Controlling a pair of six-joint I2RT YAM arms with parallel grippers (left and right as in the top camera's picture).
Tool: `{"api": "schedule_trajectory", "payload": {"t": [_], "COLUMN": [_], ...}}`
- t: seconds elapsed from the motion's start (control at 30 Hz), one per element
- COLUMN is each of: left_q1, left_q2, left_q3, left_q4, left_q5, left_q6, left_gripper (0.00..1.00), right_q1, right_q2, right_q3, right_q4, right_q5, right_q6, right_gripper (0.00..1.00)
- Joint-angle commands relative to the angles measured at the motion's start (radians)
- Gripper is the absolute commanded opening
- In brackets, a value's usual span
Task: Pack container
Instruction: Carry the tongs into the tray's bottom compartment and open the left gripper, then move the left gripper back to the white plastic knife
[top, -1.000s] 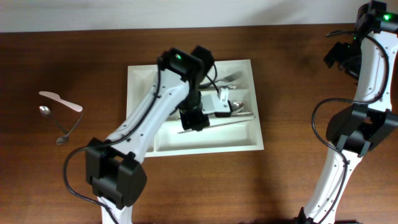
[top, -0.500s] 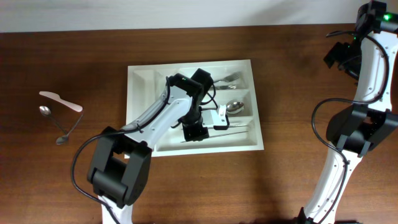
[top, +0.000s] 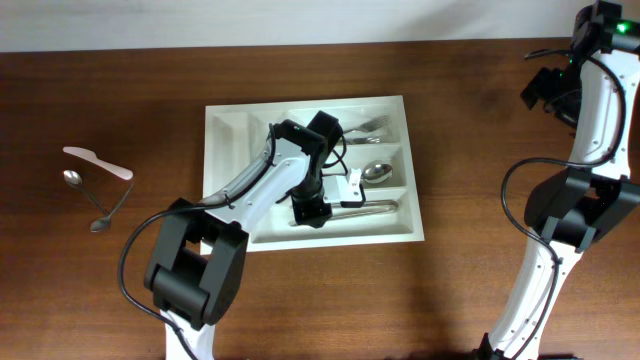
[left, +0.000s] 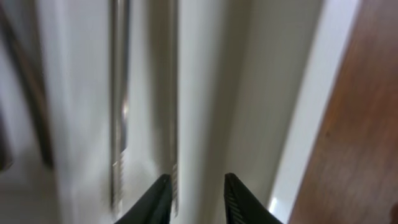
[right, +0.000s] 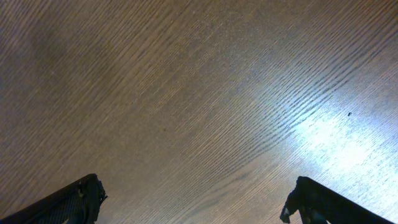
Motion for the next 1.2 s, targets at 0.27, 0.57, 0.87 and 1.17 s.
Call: {"api": "schedule_trajectory", "payload": {"t": [0.27, 0.57, 0.87, 1.17], "left_q1": [0.185, 0.486, 0.766, 0.822], "left_q2": [-0.028, -0.022, -0.019, 0.060], "left_q3": [0.364, 0.455, 0.450, 0.450], "left_q4": [-0.038, 0.002, 0.017, 0.027], "left_q5": [-0.090, -0.128, 0.006, -0.235], "left_q6": [-0.294, -0.629, -0.782, -1.078], "left_gripper": [0.30, 0.62, 0.77, 0.92], "right_q1": [-0.002, -0.002, -0.002, -0.002], "right_q2": [-0.037, -0.037, -0.037, -0.037], "right_q3": [0.020, 0.020, 0.020, 0.020], "right_q4": [0.000, 0.000, 0.000, 0.000], "right_q5": [0.002, 0.002, 0.002, 0.002], "right_q6": [-0.003, -0.003, -0.003, -0.003], "right_gripper": [0.99, 0.99, 0.99, 0.99]}}
